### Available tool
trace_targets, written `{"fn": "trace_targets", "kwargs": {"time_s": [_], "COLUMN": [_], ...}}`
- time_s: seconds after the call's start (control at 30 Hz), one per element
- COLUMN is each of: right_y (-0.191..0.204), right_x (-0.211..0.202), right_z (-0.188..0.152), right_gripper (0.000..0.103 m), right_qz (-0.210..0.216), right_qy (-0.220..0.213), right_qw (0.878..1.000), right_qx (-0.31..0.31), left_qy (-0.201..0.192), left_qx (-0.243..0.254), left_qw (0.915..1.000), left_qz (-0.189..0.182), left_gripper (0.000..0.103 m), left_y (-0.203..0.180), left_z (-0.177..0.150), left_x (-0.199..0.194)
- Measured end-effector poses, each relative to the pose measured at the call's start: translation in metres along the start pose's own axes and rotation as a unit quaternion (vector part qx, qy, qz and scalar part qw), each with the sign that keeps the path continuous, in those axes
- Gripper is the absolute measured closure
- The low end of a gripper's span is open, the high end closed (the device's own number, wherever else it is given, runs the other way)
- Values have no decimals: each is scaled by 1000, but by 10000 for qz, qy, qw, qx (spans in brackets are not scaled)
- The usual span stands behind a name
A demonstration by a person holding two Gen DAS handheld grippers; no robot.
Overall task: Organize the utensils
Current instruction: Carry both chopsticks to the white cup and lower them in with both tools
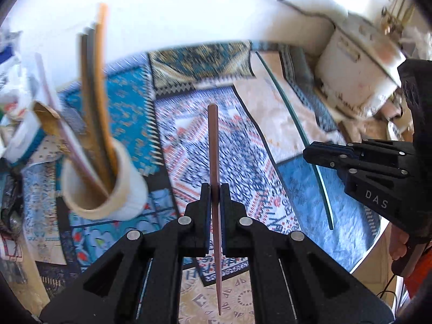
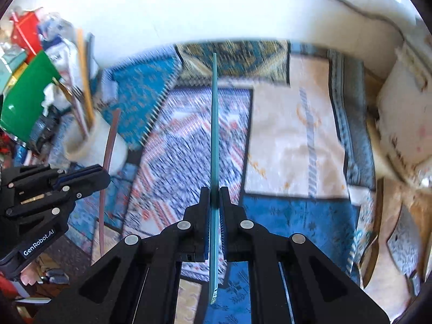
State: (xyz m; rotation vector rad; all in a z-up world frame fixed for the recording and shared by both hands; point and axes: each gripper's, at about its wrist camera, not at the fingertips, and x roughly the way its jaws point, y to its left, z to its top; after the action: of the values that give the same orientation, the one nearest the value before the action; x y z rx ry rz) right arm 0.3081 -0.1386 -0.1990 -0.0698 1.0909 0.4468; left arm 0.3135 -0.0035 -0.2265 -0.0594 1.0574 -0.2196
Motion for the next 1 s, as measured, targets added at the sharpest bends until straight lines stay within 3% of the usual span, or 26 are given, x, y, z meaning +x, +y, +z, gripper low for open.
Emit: {"fn": "trace_targets", "kwargs": {"time_s": [0.4, 0.8, 1.0], "right_y": [57, 119, 130], "right_x": [-16, -8, 15], "right_z": [51, 96, 116], "right_gripper": [97, 97, 97], "right_qz": [384, 857, 1074], "right_qy": [-719, -1073, -1056], "right_qw": [9954, 9856, 9867], "right_qx": [-502, -986, -613], "left_qy": [-1041, -1784, -2094], "left_qx": [-701, -1414, -1633], "left_qw": [9909, 9694, 9587], "left_qz": [494, 916, 1013], "left_gripper": [99, 99, 99], "left_y": [56, 117, 135], "left_z": [14, 35, 47], "left_x": [-73, -109, -109]}}
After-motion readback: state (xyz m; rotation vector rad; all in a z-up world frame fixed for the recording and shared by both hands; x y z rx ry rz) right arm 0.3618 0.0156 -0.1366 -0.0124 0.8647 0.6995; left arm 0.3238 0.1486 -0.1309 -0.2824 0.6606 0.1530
